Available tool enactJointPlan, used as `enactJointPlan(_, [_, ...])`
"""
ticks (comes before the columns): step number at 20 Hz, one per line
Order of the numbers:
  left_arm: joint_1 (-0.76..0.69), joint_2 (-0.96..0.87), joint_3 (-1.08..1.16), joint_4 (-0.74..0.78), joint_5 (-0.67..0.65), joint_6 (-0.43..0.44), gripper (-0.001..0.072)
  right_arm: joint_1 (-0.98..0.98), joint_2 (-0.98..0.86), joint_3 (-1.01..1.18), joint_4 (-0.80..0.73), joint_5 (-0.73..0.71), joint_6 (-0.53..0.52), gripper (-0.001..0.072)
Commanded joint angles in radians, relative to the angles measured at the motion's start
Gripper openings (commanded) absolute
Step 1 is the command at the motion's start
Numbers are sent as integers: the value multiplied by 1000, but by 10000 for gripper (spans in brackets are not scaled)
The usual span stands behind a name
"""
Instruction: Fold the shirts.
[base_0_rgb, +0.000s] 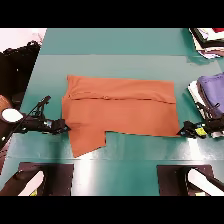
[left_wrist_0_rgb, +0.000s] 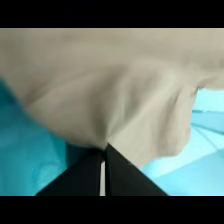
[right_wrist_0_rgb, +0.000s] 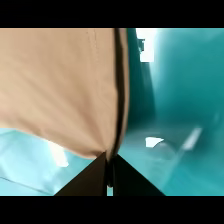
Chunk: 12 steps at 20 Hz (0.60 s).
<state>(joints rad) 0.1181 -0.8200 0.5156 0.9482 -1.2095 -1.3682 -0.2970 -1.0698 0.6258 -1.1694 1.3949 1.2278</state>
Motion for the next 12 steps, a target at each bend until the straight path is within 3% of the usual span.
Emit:
enactJointPlan(1, [0,158,1,107,-212,-74,24,10,143,0,-138,108,23,13])
enactJointPlan(3, [0,203,18,105,-315,-103,25,10,230,5,-174,151,55,13])
enactJointPlan(5, [0,199,63,105,-292,-117,24,11,264,42,-167,158,74,13])
enactJointPlan(10, [0,171,142,104,11,-113,24,99,116,246,-158,102,90,13])
enactJointPlan(12, [0,71,188,75,59,-52,24,173,-3,335,-158,48,105,13])
